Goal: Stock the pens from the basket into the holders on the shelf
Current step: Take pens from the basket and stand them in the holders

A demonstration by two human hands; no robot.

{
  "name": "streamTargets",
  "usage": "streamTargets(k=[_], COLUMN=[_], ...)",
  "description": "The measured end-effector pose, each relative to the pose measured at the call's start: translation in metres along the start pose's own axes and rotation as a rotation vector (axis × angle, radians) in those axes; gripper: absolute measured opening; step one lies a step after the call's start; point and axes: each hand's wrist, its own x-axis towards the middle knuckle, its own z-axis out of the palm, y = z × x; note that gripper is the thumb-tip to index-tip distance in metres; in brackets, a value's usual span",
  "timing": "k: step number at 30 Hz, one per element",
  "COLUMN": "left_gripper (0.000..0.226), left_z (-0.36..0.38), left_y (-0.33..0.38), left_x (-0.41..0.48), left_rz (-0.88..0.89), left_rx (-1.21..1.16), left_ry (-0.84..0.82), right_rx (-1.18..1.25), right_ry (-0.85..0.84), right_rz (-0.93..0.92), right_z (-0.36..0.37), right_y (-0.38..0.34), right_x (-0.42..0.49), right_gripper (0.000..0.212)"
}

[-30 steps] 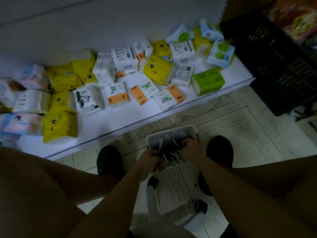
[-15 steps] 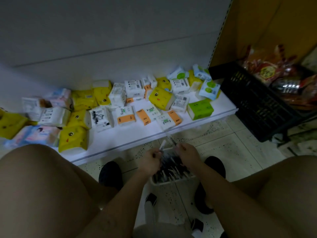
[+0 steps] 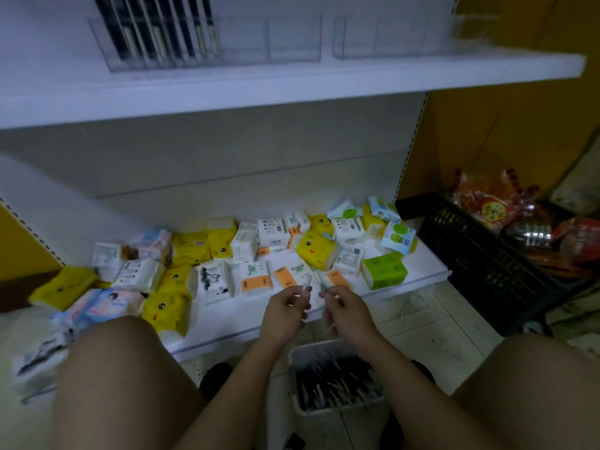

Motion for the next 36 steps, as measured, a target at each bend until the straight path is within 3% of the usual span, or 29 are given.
streamTargets(k=[3, 6, 11, 15, 25, 30, 33, 36], left_gripper=[0.022, 0.027, 0.023, 0.016, 0.010, 0.018, 0.039, 0.042], left_z=[-0.009, -0.018, -0.034, -0.047, -0.104, -0.134, -0.153, -0.167], left_y=[0.025, 0.054, 0.105, 0.146, 0.236, 0.286, 0.313, 0.336], left_x=[0.007, 0.012, 0.012, 0.006, -0.016, -0.017, -0.016, -0.013], left_rz=[0.059, 0.114, 0.182, 0.230, 0.533, 0.625, 0.689, 0.741], left_rx=[0.014, -0.002, -0.172, -0.297, -0.151, -0.059, -0.005, 0.018], left_ry=[0.021, 0.087, 0.082, 0.042, 0.037, 0.104, 0.132, 0.165], right_rx=[0.061, -0.005, 0.107, 0.190, 0.217, 0.197, 0.150, 0.088], right_ry=[0.025, 0.095, 0.169, 0.130, 0.060, 0.083, 0.072, 0.082], right_rz=[-0.078, -0.227, -0.369, -0.421, -0.633, -0.753, -0.805, -0.895], right_z=[-0.009, -0.018, -0.025, -0.032, -0.049, -0.054, -0.059, -0.061], right_y=[-0.027, -0.060, -0.113, -0.156, -0.255, -0.311, -0.343, -0.373], right_x=[0.005, 0.008, 0.008, 0.000, -0.018, -0.014, -0.012, -0.008], right_gripper=[0.008, 0.014, 0.026, 0.023, 0.011, 0.023, 0.051, 0.049])
